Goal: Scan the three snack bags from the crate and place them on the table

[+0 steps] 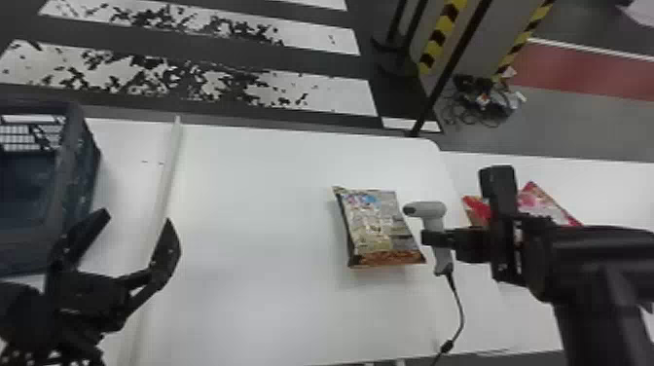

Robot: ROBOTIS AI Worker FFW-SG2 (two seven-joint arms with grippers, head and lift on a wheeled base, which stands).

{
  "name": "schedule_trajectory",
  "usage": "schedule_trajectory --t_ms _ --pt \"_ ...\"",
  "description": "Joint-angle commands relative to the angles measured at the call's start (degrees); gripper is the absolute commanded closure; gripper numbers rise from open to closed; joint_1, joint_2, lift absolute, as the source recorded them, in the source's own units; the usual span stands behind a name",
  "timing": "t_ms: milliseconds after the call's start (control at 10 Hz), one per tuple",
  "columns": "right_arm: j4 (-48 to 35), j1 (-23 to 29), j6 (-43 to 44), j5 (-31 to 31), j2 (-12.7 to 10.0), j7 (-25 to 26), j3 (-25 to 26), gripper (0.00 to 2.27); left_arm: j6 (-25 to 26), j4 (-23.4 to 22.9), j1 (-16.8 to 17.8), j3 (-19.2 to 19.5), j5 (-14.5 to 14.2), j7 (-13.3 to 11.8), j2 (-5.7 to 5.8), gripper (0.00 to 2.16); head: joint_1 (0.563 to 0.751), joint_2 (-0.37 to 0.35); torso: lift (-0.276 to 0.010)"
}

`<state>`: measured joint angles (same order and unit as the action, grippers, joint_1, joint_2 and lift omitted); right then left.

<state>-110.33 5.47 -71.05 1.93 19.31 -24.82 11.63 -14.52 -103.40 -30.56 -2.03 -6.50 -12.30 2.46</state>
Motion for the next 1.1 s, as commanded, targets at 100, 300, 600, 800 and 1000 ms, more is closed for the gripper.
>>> schedule_trajectory --t_ms 100,300,600,800,1000 --pt "4.4 -0.3 2.5 0.0 1.7 -0.1 2.5 2.25 0.4 0.2 0.2 -0.1 0.0 0.0 0.00 0.04 0.695 -0.280 -0.062" --pt "9.3 -1.4 4.8 0.0 2.9 -0.1 2.8 2.25 0.6 0.1 0.2 -0.1 0.0 0.0 0.00 0.04 0.695 -0.321 -0.062" --pt "16.9 -3.4 9.0 -0.1 3.4 -0.1 2.6 2.25 0.8 0.0 0.2 -0.2 0.0 0.0 0.09 0.04 0.695 -0.349 -0.062" --pt "19.3 -3.9 9.9 -0.3 3.5 0.3 2.3 2.13 0.9 0.0 0.2 -0.3 0.1 0.0 0.00 0.04 0.695 -0.350 -0.062" --pt "20.2 -3.9 9.9 -0.4 3.5 0.3 2.1 1.64 0.9 0.0 0.2 -0.5 0.1 0.0 0.09 0.04 0.695 -0.350 -0.062"
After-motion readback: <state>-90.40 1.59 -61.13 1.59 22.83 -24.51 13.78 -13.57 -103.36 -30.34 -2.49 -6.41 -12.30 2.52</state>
